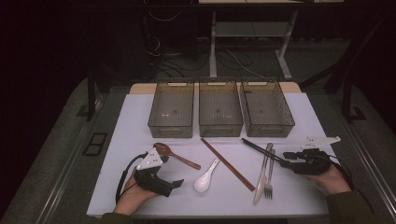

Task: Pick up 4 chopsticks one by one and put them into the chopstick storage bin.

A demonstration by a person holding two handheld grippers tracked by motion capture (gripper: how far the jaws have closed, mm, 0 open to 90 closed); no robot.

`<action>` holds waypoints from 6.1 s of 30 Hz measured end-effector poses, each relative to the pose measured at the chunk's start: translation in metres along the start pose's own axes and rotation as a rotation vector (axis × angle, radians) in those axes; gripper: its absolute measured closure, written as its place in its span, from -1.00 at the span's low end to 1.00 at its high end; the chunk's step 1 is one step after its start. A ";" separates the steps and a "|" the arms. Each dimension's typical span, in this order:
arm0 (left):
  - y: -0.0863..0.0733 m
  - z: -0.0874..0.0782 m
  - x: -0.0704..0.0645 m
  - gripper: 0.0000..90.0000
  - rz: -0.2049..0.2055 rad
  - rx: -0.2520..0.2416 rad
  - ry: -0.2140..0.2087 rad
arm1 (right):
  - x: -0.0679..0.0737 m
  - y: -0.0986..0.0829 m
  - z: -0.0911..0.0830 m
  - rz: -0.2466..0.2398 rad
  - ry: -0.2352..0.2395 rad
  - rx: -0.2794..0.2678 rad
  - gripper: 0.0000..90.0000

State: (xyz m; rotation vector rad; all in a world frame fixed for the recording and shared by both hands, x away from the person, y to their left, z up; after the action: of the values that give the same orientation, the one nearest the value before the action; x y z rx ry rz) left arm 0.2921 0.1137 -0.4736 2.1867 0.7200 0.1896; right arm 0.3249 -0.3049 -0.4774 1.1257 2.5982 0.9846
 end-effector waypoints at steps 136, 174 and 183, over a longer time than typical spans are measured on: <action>0.001 0.007 -0.004 -1.00 -0.005 -0.008 -0.030 | 0.042 0.103 0.028 -0.095 0.126 -0.098 0.89; 0.004 0.007 -0.008 -1.00 0.010 -0.021 -0.044 | 0.071 0.202 0.072 -0.121 0.078 -0.030 0.89; 0.004 0.006 -0.009 -1.00 0.012 -0.021 -0.046 | 0.077 0.232 0.093 -0.112 0.058 -0.016 0.89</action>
State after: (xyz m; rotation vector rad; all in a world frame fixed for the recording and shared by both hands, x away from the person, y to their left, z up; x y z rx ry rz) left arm 0.2891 0.1028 -0.4735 2.1687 0.6766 0.1515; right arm 0.4437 -0.0863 -0.3959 0.9502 2.6602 1.0265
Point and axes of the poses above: each handheld gripper's, and its own axes: z roughly forward along the jaws, y roughly out of its top, x roughly to its left, the point moved 7 cm from there along z, roughly forward along the jaws, and after that the axes turned 8 degrees about x, right-handed, at the moved point
